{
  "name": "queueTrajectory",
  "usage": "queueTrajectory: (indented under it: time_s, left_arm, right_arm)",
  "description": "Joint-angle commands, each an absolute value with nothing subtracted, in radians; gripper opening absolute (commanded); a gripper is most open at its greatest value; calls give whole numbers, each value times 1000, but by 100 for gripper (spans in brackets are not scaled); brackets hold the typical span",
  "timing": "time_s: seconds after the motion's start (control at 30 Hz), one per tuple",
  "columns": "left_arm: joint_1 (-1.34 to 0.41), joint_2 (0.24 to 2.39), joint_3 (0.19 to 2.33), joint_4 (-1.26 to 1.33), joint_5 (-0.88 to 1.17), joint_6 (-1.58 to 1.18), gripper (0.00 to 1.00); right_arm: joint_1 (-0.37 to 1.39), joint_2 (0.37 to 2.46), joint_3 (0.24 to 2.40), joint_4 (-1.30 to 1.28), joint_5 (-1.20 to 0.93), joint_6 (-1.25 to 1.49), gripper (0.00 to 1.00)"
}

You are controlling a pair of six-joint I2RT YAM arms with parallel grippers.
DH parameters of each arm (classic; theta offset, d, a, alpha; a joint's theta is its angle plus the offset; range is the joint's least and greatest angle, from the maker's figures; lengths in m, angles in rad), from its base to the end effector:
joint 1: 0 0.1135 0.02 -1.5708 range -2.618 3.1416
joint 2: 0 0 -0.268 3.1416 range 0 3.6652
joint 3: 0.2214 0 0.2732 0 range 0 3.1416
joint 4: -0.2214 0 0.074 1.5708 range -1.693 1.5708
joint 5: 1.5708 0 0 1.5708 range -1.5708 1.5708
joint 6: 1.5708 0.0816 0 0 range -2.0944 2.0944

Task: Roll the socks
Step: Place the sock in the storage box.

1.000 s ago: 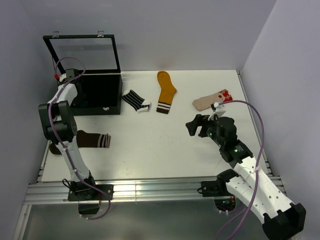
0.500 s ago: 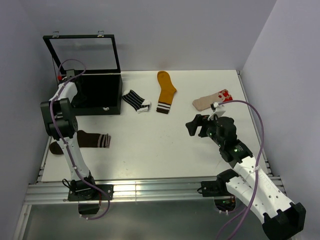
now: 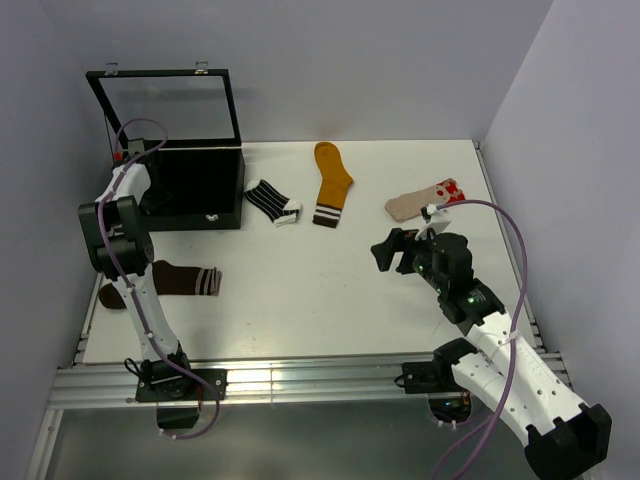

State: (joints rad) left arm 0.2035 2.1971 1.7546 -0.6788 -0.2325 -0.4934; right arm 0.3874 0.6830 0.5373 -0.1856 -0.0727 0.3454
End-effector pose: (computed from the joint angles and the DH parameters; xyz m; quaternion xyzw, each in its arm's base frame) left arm 0.4960 0.1215 0.1326 -0.3549 0.9013 0.0799 0.2354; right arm 0.2121 0.0929 0.2528 -0.0382 0.8129 0.2356 0.5313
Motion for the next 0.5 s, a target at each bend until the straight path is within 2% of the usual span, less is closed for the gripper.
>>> queueTrajectory:
  time_s: [0.0, 0.13, 0.2, 0.3, 0.33, 0.47]
  left_arm:
    - [189, 2256, 1733, -749, -121, -515, 11]
    - [189, 2287, 1729, -742, -115, -522, 14]
    - [189, 2292, 1724, -736, -118, -523, 18]
    - [189, 2281, 1724, -744, -132, -532, 30]
    - [189, 2263, 1721, -745, -138, -535, 38]
    - [189, 2215, 1726, -755, -167, -537, 53]
  right_arm:
    - [380, 670, 546, -144, -71, 327, 90]
    - [382, 661, 535, -143, -71, 328, 90]
    - [382, 660, 532, -141, -74, 331, 90]
    - [382, 653, 535, -147, -72, 331, 90]
    - [382, 647, 535, -147, -71, 330, 90]
    - [382, 640, 532, -146, -74, 331, 90]
